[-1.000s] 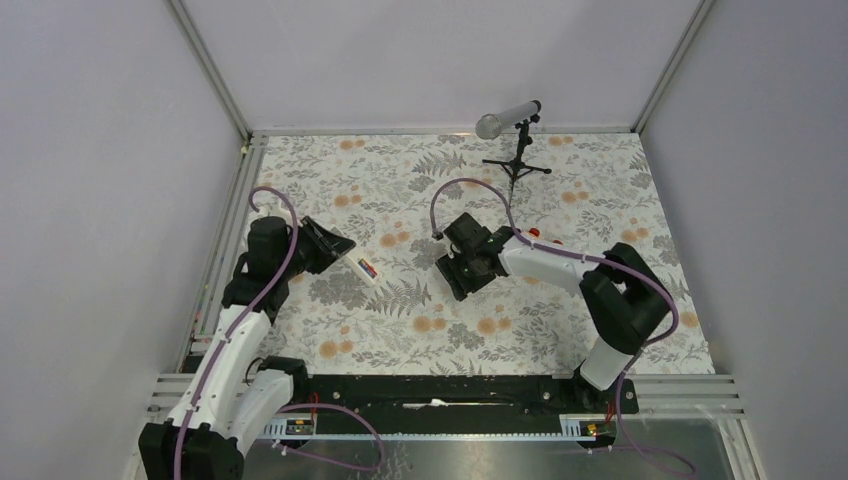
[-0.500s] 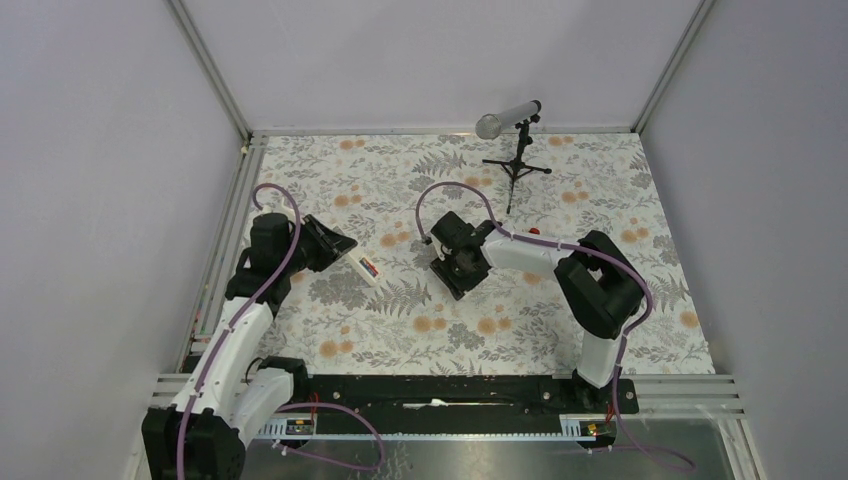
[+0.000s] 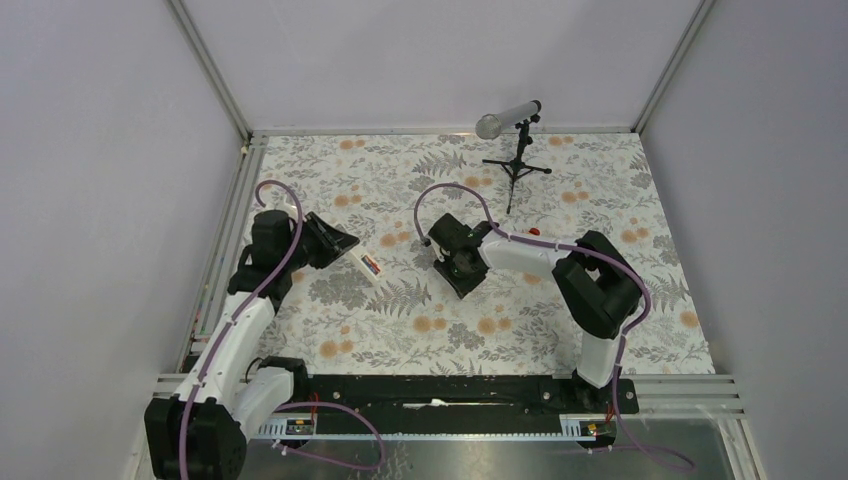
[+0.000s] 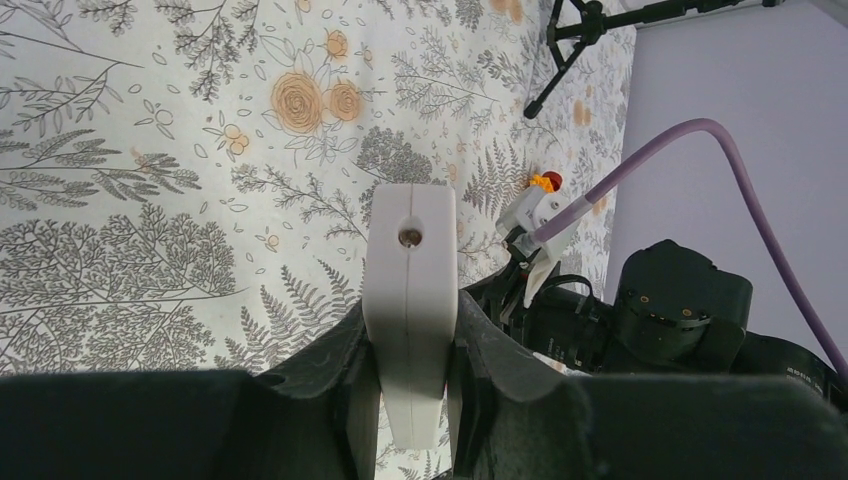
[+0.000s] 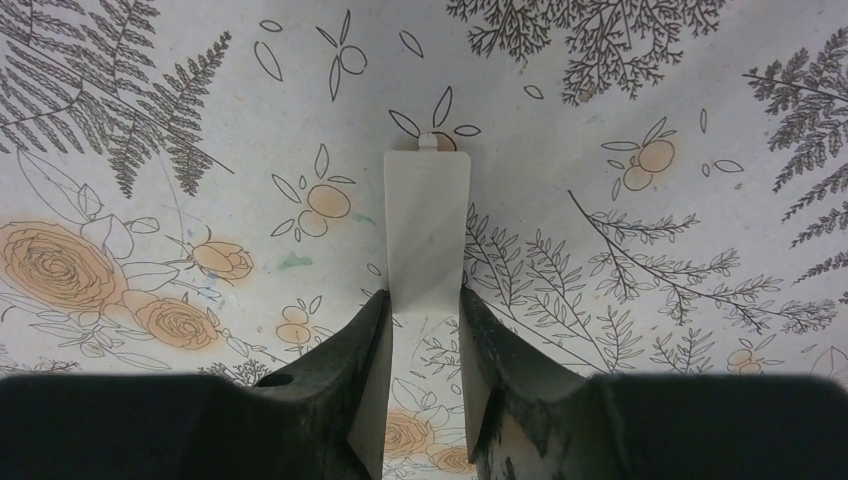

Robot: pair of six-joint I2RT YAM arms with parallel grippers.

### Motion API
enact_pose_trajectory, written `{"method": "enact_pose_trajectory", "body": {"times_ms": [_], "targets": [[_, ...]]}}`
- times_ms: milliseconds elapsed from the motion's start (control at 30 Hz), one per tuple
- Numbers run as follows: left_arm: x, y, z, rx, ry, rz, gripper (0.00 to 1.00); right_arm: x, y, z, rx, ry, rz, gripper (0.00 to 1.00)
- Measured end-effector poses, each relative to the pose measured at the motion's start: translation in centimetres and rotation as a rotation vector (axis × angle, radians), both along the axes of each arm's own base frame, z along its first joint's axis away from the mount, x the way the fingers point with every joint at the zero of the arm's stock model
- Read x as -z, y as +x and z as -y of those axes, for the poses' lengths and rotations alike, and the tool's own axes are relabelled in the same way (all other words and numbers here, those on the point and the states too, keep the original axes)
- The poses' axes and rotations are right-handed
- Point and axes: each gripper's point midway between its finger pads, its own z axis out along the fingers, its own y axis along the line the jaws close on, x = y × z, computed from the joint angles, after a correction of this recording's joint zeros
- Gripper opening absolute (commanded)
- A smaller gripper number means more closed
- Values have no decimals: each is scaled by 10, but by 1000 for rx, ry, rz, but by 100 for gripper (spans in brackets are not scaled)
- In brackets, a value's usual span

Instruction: Load the batteries into the remote control

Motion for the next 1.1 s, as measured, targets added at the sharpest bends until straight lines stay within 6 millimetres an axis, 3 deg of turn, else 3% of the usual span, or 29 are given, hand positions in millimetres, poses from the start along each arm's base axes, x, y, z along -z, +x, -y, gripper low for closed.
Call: {"method": "enact_pose_trajectory", "body": {"times_ms": [133,333,567,733,933,1100], "targets": [[1,3,4,17,-15,20,0,-3,1,1,9,0,17,33],[33,-4,14,42,-28,-47,0,-24,3,-3,22,49,53,34],[58,-11,59,176,-37,-88,0,-43,-4,-13,29,136,42,34],[75,-14,89,268,-32,-96,0,-73,-14,-23,35,246,35,34],[59,-5,112,315,-80,19,0,-107,-27,-35,59,379,11,35],[45,-1,125,327,-135,86,0,-117,-36,-41,89,431,-34,35]]}}
